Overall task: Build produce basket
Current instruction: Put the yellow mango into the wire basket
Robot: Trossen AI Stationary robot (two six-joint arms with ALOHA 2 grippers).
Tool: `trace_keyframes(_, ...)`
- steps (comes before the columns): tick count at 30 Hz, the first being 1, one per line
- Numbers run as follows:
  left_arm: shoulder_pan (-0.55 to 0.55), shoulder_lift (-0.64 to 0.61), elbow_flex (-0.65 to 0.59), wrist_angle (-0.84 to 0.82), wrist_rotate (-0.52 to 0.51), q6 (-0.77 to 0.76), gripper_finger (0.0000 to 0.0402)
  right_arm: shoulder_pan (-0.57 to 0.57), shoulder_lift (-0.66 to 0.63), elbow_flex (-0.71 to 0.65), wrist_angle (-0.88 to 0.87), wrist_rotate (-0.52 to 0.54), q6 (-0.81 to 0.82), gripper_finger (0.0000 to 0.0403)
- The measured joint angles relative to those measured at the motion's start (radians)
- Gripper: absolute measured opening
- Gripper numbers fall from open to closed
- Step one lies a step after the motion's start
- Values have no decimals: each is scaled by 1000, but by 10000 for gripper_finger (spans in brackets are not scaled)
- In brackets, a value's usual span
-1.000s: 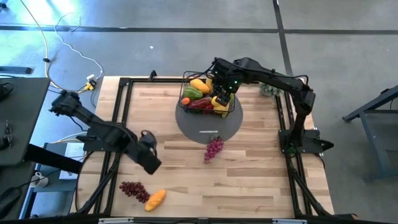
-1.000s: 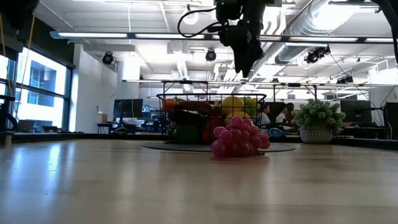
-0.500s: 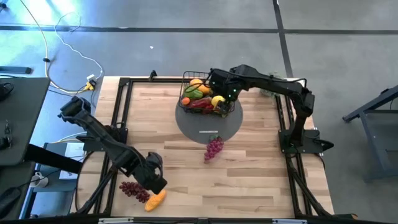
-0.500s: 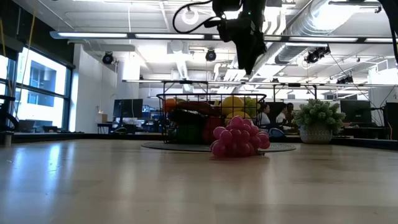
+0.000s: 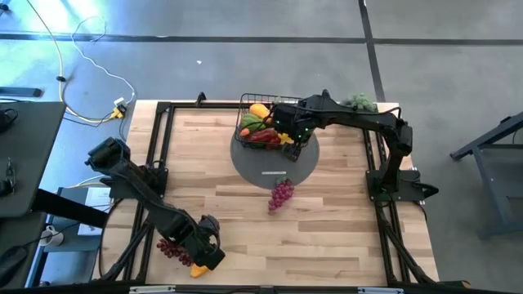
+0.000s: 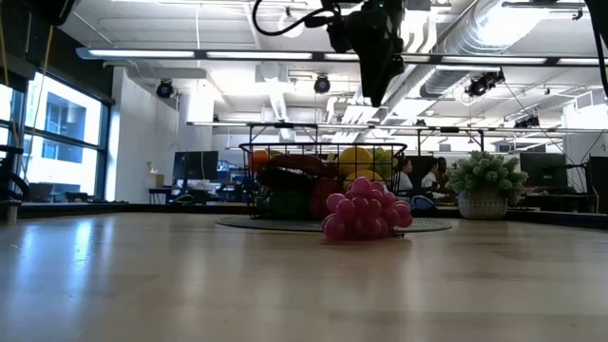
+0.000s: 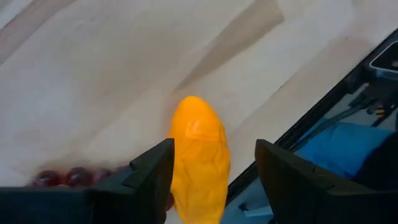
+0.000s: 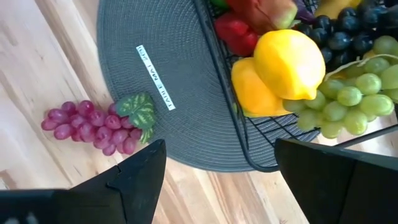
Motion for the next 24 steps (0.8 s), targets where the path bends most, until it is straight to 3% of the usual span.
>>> trace_keyframes(24,-43,150,3,78,109,-2,205,23,0,0,-3,36,47,281)
